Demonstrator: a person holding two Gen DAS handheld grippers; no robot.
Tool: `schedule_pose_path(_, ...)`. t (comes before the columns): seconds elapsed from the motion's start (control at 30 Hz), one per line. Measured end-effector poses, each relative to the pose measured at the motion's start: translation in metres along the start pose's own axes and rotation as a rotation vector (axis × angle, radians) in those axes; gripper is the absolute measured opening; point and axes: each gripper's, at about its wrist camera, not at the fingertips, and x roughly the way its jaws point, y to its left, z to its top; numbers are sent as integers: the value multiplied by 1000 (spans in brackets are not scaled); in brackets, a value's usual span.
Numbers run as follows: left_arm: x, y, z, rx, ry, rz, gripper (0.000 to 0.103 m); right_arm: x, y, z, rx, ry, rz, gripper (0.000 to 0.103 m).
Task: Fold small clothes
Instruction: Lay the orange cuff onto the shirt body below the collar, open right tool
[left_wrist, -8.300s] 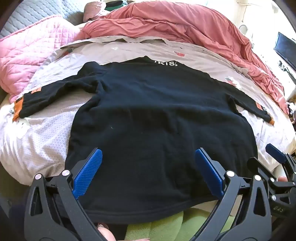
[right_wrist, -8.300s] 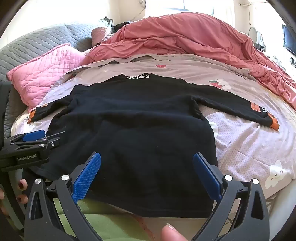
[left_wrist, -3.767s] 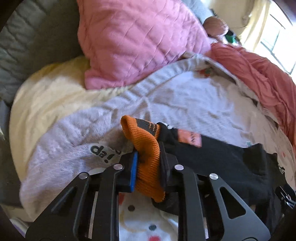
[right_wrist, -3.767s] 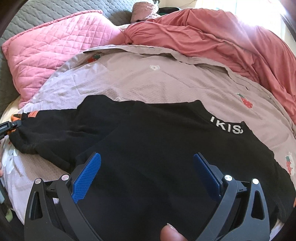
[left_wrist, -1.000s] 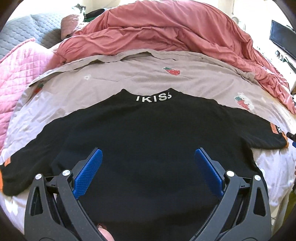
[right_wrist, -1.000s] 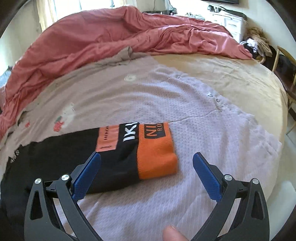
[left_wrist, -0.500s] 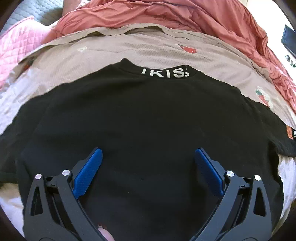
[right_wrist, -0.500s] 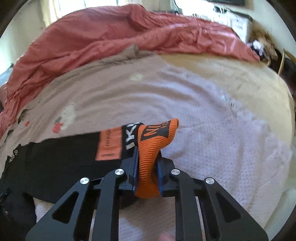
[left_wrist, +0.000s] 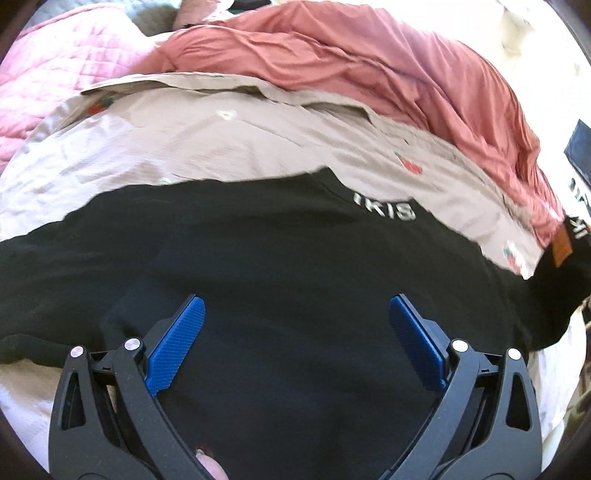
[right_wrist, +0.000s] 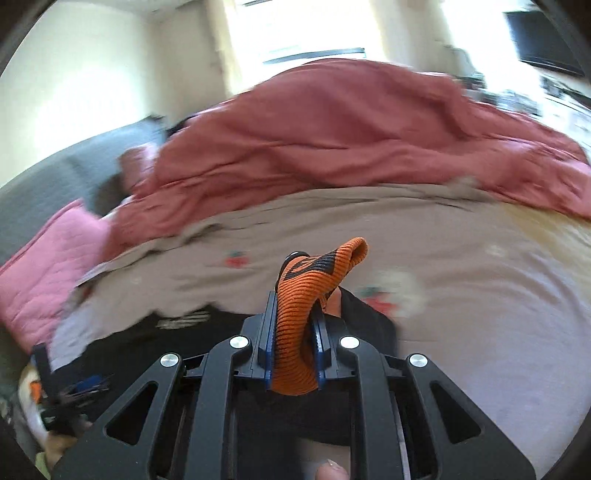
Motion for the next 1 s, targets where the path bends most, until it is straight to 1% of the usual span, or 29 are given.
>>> schedule_pose_path(0.13, -8, 17, 6, -67, -28, -15, 93, 35, 60, -6, -65, 59, 85, 15)
schedule_pose_path(0.2, -12, 25, 8, -95, -44, -12, 93, 53, 84, -13, -100, 95, 109, 15)
schedule_pose_path(0.27, -15, 30, 10, -107, -58, 6, 93, 73, 107, -26, -132, 143, 111, 15)
schedule_pose_path(0.33, -18, 36, 13, -117, -72, 32, 93, 89, 121, -37, -154, 184, 106, 15)
schedule_pose_path(0.43, -19, 44, 15, -145, -75, 27, 93, 109, 143, -58, -212, 238, 111, 21)
schedule_pose_path(0.47, -18, 46, 16, -153, -75, 28, 93, 110, 148, -63, -227, 247, 135, 27)
schedule_pose_path(0.53, -18, 49, 15, -161, -72, 29, 93, 103, 154, -69, -234, 239, 196, 32)
schedule_pose_path(0.6, -17, 51, 15, -175, -69, 10, 93, 92, 150, -67, -221, 219, 228, 35)
schedule_pose_path(0.63, -17, 51, 15, -177, -69, 0, 93, 87, 148, -66, -210, 209, 237, 40)
schedule_pose_path(0.67, -17, 51, 15, -178, -68, -11, 93, 80, 142, -65, -196, 195, 235, 44)
schedule_pose_path(0.73, -16, 48, 14, -176, -66, -47, 93, 71, 130, -63, -189, 178, 205, 44)
schedule_pose_path(0.8, -14, 44, 13, -180, -54, -120, 93, 62, 117, -66, -187, 166, 172, 44)
schedule_pose_path(0.87, -8, 40, 11, -197, -27, -209, 93, 56, 101, -70, -180, 164, 135, 47)
schedule_pose_path(0.9, -5, 38, 11, -205, -11, -241, 93, 53, 93, -71, -164, 162, 125, 47)
schedule_pose_path(0.93, -1, 35, 11, -210, 3, -267, 92, 53, 86, -72, -149, 163, 119, 47)
schedule_pose_path(0.97, 4, 30, 12, -207, 18, -284, 89, 50, 77, -72, -126, 165, 112, 48)
schedule_pose_path(1.0, 7, 26, 13, -199, 25, -282, 87, 47, 69, -73, -108, 162, 108, 49)
